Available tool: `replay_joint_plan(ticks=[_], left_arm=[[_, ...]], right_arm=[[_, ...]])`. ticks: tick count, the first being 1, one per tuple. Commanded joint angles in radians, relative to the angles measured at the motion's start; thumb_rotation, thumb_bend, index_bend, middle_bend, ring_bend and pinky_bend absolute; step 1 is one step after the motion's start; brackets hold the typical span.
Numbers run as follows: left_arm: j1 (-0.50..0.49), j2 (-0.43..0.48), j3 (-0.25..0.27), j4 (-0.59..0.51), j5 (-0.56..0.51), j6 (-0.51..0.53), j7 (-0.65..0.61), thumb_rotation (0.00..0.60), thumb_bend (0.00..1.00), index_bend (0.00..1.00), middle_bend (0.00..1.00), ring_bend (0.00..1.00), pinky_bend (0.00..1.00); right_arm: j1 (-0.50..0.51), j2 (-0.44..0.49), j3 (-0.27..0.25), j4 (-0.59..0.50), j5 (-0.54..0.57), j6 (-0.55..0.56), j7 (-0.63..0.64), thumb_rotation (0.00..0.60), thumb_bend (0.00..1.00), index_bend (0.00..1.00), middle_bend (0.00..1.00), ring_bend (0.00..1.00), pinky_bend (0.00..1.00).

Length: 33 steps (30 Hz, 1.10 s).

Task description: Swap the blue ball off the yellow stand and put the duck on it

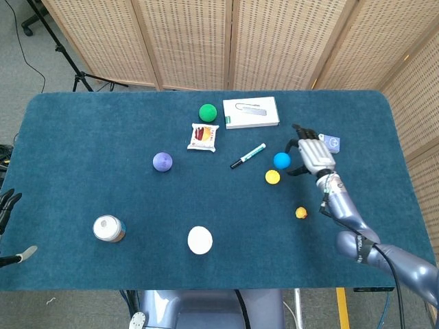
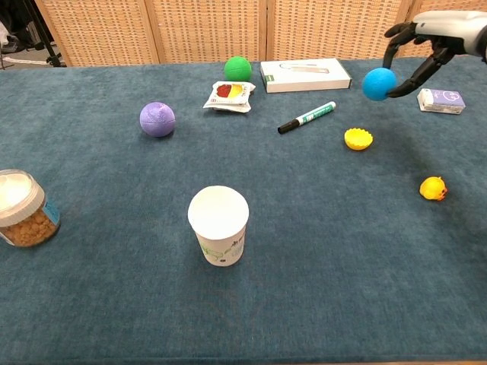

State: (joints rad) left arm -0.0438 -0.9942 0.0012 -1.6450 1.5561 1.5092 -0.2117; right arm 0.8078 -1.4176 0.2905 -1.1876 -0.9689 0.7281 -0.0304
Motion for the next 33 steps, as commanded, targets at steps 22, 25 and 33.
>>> replay_joint_plan(ticks=[22,25,33], left_arm=[[-0.014,-0.006,0.000,-0.010,-0.011,-0.028,0.031,0.600,0.00,0.00,0.00,0.00,0.00],[-0.011,-0.007,0.004,-0.010,-0.005,-0.023,0.032,0.600,0.00,0.00,0.00,0.00,0.00],[-0.005,-0.008,0.009,-0.008,0.010,-0.007,0.030,0.600,0.00,0.00,0.00,0.00,0.00]], right_arm=[[-0.113,0.069,-0.065,-0.025,-0.165,0.069,0.121,0.600,0.00,0.15,0.00,0.00,0.00],[-0.164,0.149,-0.104,-0.162,-0.276,0.151,0.147,0.600,0.01,0.22,0.00,0.00,0.00],[-0.204,0.196,-0.182,-0.251,-0.366,0.157,0.164,0.600,0.13,0.36,0.00,0.00,0.00]])
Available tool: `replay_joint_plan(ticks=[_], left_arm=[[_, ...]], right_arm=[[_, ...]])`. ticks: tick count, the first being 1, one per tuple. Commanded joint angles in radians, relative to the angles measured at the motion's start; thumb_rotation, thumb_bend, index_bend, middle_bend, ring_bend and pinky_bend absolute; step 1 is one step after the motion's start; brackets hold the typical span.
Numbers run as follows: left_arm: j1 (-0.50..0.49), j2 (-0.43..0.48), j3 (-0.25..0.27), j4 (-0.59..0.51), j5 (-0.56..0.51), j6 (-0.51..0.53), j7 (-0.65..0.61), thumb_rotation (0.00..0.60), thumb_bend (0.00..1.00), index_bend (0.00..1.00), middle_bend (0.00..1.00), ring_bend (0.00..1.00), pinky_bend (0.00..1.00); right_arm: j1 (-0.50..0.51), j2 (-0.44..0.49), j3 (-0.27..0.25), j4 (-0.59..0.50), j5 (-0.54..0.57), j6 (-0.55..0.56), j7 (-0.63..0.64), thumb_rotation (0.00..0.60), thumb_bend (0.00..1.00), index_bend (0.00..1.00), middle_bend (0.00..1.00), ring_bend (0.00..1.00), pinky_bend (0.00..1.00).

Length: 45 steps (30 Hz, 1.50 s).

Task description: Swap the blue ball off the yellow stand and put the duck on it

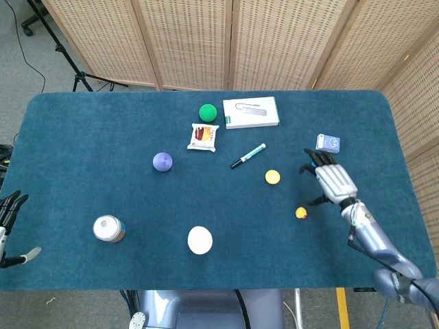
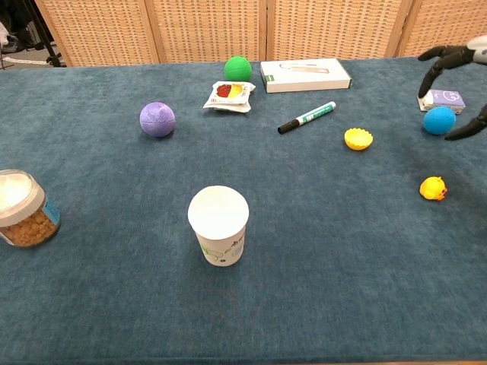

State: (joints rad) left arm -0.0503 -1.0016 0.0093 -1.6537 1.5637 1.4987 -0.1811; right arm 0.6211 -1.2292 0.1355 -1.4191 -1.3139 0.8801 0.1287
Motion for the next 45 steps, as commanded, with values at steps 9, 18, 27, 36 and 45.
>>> replay_joint_plan(ticks=[9,18,27,36,45], left_arm=[[0.003,0.001,0.005,0.001,0.010,0.005,-0.001,0.600,0.00,0.00,0.00,0.00,0.00],[0.003,0.001,0.007,0.002,0.009,0.005,-0.003,0.600,0.00,0.00,0.00,0.00,0.00],[0.003,0.001,0.007,-0.001,0.005,0.002,0.005,0.600,0.00,0.00,0.00,0.00,0.00],[0.003,0.000,0.008,-0.002,0.008,0.002,0.007,0.600,0.00,0.00,0.00,0.00,0.00],[0.002,0.001,0.009,-0.003,0.009,0.000,0.008,0.600,0.00,0.00,0.00,0.00,0.00]], right_arm=[[-0.031,-0.038,-0.055,-0.009,-0.047,0.015,0.008,0.600,0.25,0.38,0.00,0.00,0.00],[-0.031,-0.102,-0.086,0.051,-0.069,-0.005,-0.001,0.600,0.26,0.41,0.00,0.00,0.00],[-0.031,-0.149,-0.090,0.125,-0.068,-0.009,-0.015,0.600,0.26,0.42,0.00,0.00,0.00],[-0.031,-0.170,-0.094,0.172,-0.067,-0.018,-0.024,0.600,0.26,0.42,0.00,0.00,0.00],[-0.025,-0.191,-0.093,0.203,-0.073,-0.028,-0.006,0.600,0.26,0.46,0.00,0.00,0.00]])
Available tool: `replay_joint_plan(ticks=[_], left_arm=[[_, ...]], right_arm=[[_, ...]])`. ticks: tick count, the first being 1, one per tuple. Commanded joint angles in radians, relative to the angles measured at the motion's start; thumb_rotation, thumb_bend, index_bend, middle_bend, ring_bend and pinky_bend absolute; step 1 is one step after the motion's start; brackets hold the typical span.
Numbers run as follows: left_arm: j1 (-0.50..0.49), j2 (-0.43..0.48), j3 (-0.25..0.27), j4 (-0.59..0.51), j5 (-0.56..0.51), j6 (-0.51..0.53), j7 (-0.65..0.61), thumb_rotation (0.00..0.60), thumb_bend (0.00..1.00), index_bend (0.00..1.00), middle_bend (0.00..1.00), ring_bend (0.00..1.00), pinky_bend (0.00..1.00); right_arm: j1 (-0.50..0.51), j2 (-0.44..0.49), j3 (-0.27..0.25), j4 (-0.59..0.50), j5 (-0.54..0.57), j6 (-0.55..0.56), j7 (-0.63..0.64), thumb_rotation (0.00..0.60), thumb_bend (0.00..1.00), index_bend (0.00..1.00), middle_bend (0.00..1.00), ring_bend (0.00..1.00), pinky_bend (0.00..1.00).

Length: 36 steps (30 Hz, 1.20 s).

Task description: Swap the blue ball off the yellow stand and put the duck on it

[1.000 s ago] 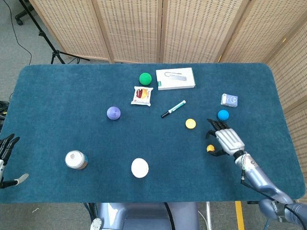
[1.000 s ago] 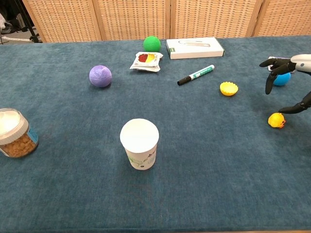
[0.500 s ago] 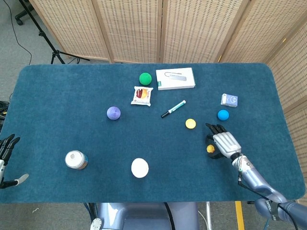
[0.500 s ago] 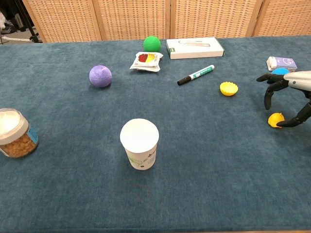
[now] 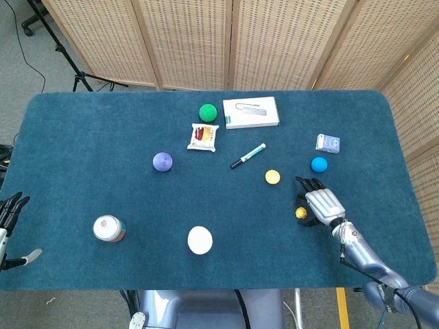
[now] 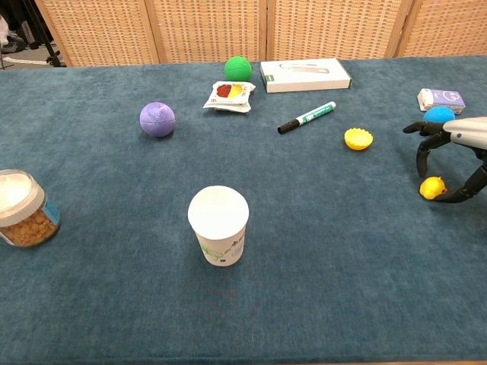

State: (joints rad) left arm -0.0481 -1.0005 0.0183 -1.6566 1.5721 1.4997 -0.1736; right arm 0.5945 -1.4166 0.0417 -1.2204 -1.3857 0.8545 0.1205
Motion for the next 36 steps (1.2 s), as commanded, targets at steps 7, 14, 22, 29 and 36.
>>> replay_joint_plan(ticks=[7,14,22,29,36], left_arm=[[-0.002,0.003,0.004,-0.003,0.005,-0.004,-0.001,0.600,0.00,0.00,0.00,0.00,0.00],[-0.003,0.002,0.005,-0.003,0.004,-0.007,0.004,0.600,0.00,0.00,0.00,0.00,0.00],[-0.003,0.002,0.005,-0.004,0.004,-0.007,0.006,0.600,0.00,0.00,0.00,0.00,0.00],[-0.005,0.000,0.007,-0.003,0.007,-0.009,0.009,0.600,0.00,0.00,0.00,0.00,0.00],[-0.005,0.003,0.005,0.000,-0.002,-0.012,-0.001,0.600,0.00,0.00,0.00,0.00,0.00]], right_arm=[[0.001,-0.019,0.003,0.029,-0.002,0.001,0.011,0.600,0.33,0.49,0.00,0.00,0.00],[-0.002,-0.023,0.004,0.038,-0.009,0.012,0.018,0.600,0.41,0.52,0.00,0.00,0.00],[0.018,0.023,0.054,-0.040,-0.011,0.050,0.021,0.600,0.41,0.53,0.00,0.00,0.00],[0.108,0.042,0.170,-0.099,0.087,-0.008,-0.030,0.600,0.41,0.53,0.00,0.00,0.00],[0.184,-0.015,0.215,-0.059,0.222,-0.078,-0.160,0.600,0.41,0.53,0.00,0.00,0.00]])
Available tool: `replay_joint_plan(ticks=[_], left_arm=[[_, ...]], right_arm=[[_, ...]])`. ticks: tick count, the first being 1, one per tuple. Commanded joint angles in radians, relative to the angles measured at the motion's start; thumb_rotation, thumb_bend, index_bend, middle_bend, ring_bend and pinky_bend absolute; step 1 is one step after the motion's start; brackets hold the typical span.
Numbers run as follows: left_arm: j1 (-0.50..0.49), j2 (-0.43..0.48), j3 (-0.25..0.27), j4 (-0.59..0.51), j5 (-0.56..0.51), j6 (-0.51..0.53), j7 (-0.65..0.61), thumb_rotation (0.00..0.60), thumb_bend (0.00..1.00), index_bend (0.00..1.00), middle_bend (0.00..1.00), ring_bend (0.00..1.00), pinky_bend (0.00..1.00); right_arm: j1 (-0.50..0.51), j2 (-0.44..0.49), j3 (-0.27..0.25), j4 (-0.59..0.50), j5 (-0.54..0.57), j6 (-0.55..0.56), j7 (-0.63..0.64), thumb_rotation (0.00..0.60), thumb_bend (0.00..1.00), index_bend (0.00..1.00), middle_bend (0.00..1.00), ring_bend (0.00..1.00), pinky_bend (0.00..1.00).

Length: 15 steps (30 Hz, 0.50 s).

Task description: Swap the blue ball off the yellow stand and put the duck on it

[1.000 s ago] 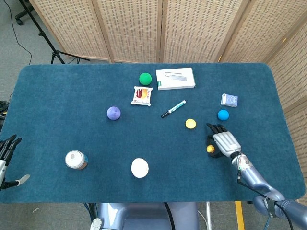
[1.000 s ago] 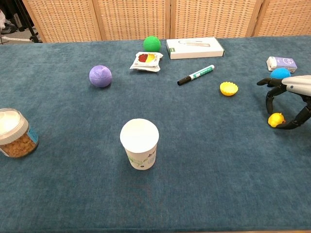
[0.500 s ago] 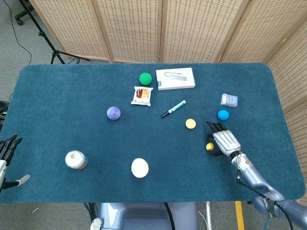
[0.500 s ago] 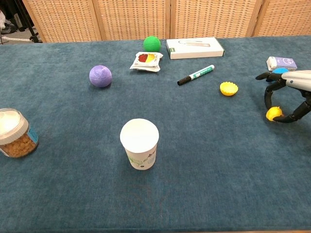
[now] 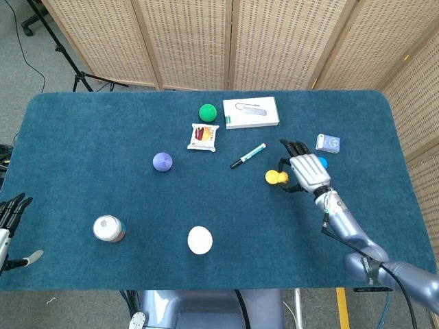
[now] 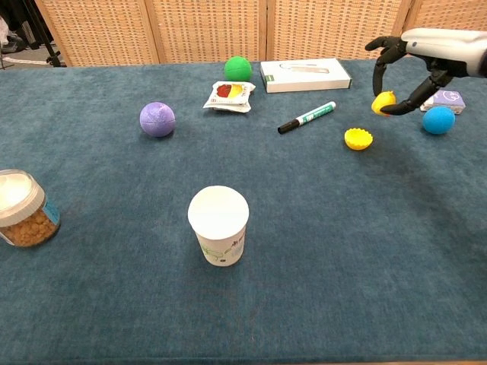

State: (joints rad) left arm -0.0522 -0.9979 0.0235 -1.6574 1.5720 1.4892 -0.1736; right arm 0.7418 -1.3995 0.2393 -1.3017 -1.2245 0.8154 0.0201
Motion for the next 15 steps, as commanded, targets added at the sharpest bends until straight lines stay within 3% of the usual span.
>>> replay_joint_plan(ticks=[1,15], left_arm=[[-0.001,0.000,0.000,0.002,-0.004,-0.005,-0.002,0.600,0.00,0.00,0.00,0.00,0.00],[-0.007,0.000,0.000,0.000,-0.009,-0.018,0.002,0.600,0.00,0.00,0.00,0.00,0.00]], right_arm=[[0.043,-0.046,0.015,0.035,0.078,-0.043,-0.081,0.600,0.41,0.53,0.00,0.00,0.00],[0.089,-0.170,0.010,0.182,0.200,-0.084,-0.163,0.600,0.41,0.53,0.00,0.00,0.00]])
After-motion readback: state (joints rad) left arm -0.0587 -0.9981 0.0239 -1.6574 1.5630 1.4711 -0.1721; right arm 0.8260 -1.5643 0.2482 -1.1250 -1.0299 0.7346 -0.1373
